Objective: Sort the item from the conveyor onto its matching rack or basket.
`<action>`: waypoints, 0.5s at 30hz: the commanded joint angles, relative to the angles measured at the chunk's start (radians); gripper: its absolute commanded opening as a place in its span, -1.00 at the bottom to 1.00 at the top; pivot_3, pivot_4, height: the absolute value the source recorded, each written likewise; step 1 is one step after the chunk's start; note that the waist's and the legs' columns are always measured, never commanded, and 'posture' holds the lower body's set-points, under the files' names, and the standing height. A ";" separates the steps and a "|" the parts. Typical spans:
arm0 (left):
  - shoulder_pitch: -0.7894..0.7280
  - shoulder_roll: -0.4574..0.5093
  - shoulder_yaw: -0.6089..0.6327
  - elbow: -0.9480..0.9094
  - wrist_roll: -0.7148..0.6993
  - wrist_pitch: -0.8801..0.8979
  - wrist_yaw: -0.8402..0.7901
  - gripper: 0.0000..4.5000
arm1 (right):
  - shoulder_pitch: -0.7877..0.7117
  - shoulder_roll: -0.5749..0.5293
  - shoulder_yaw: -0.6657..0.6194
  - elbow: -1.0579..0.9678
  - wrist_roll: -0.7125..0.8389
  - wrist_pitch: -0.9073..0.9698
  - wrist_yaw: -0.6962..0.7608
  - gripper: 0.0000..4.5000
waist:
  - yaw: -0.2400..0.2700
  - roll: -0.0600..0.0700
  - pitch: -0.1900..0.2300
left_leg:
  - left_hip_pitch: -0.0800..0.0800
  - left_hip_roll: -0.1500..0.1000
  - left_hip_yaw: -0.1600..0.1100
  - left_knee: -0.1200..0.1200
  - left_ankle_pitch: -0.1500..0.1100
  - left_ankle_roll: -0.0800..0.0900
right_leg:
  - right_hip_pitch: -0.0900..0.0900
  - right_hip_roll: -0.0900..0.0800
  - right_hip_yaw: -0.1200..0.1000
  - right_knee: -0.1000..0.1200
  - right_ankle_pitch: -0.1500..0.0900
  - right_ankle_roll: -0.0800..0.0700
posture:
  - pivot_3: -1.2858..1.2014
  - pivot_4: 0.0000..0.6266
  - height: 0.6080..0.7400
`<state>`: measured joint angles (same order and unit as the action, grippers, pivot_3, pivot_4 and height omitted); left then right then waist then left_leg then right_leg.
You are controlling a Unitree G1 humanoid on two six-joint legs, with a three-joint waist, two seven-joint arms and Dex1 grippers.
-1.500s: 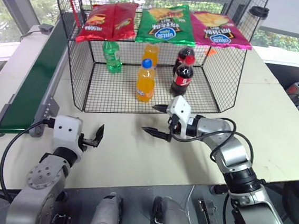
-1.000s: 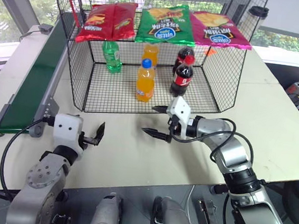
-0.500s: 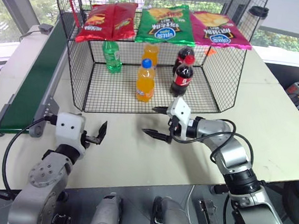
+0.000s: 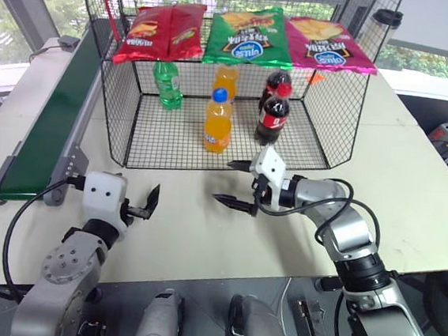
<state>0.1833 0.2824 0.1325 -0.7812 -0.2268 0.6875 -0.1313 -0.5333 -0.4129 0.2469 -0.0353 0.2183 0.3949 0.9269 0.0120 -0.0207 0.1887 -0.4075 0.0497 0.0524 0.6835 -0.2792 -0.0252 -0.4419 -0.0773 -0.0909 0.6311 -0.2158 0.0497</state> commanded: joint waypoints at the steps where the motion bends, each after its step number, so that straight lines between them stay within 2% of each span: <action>1: 0.004 0.005 0.010 -0.024 0.007 -0.026 -0.005 0.98 | -0.002 -0.004 -0.013 -0.028 0.007 -0.019 0.004 1.00 | 0.000 0.000 0.000 | 0.000 0.000 0.000 0.000 0.000 0.000 | 0.000 0.000 0.000 0.000 0.000 0.000 | 0.03 -0.52 1.00; 15: -0.001 0.009 0.011 -0.013 0.012 -0.038 -0.009 0.98 | -0.005 -0.002 -0.012 -0.030 0.004 -0.018 0.001 1.00 | 0.000 0.000 0.000 | 0.000 0.000 0.000 0.000 0.000 0.000 | 0.000 0.000 0.000 0.000 0.000 0.000 | 0.03 -0.52 1.00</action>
<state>0.1848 0.2845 0.1325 -0.7790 -0.2261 0.6711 -0.1371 -0.5317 -0.4128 0.2469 -0.0354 0.2177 0.3945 0.9286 0.0119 -0.0207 0.1887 -0.4075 0.0496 0.0524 0.6835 -0.2792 -0.0251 -0.4419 -0.0773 -0.0910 0.6311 -0.2158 0.0497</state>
